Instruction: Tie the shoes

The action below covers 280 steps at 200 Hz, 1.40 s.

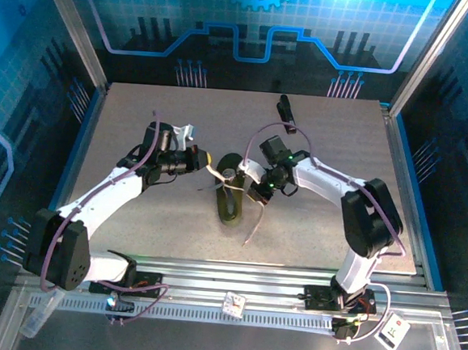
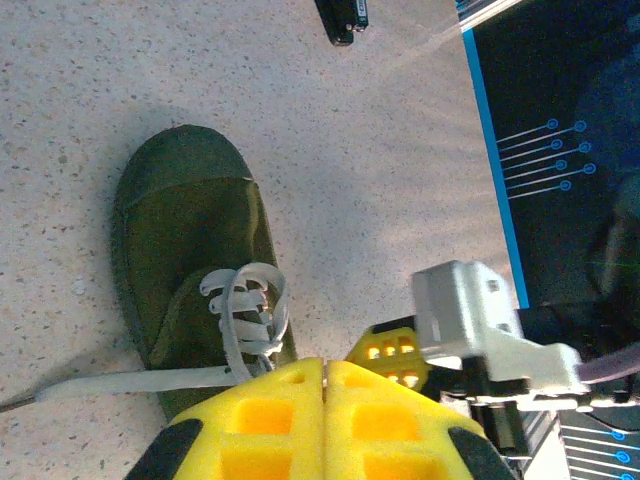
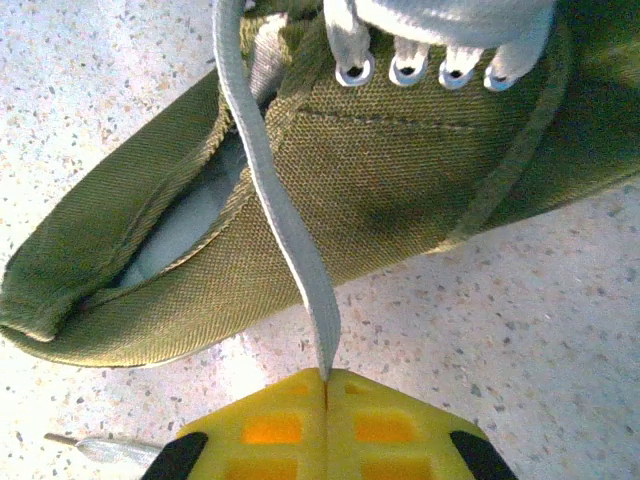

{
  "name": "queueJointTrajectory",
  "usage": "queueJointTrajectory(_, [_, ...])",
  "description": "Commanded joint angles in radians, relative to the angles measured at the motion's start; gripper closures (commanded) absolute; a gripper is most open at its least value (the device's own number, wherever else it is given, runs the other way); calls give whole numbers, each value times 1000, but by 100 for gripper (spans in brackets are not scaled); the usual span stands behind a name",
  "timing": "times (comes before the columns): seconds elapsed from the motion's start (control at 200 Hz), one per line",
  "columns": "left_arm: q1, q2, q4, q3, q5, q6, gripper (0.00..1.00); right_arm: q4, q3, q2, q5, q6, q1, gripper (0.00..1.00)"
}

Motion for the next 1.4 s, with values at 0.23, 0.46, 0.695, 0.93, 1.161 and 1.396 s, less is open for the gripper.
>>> queueJointTrajectory(0.23, [42,-49,-18,-23,26,43,100,-85,-27,-81,86,75,2,100])
queueJointTrajectory(0.46, [64,-52,-11,-38,43,45,100,-220,67,-71,134,83,2,100])
queueJointTrajectory(0.695, [67,-19,27,-49,68,41,100,-354,183,-51,160,60,45,100])
queueJointTrajectory(0.93, [73,1,31,-72,61,83,100,-401,250,31,148,42,72,100])
queueJointTrajectory(1.161, [87,-1,34,-108,70,111,100,-266,216,66,-15,66,73,96])
queueJointTrajectory(1.396, [87,-16,21,-97,99,122,100,-262,277,78,-28,120,23,62])
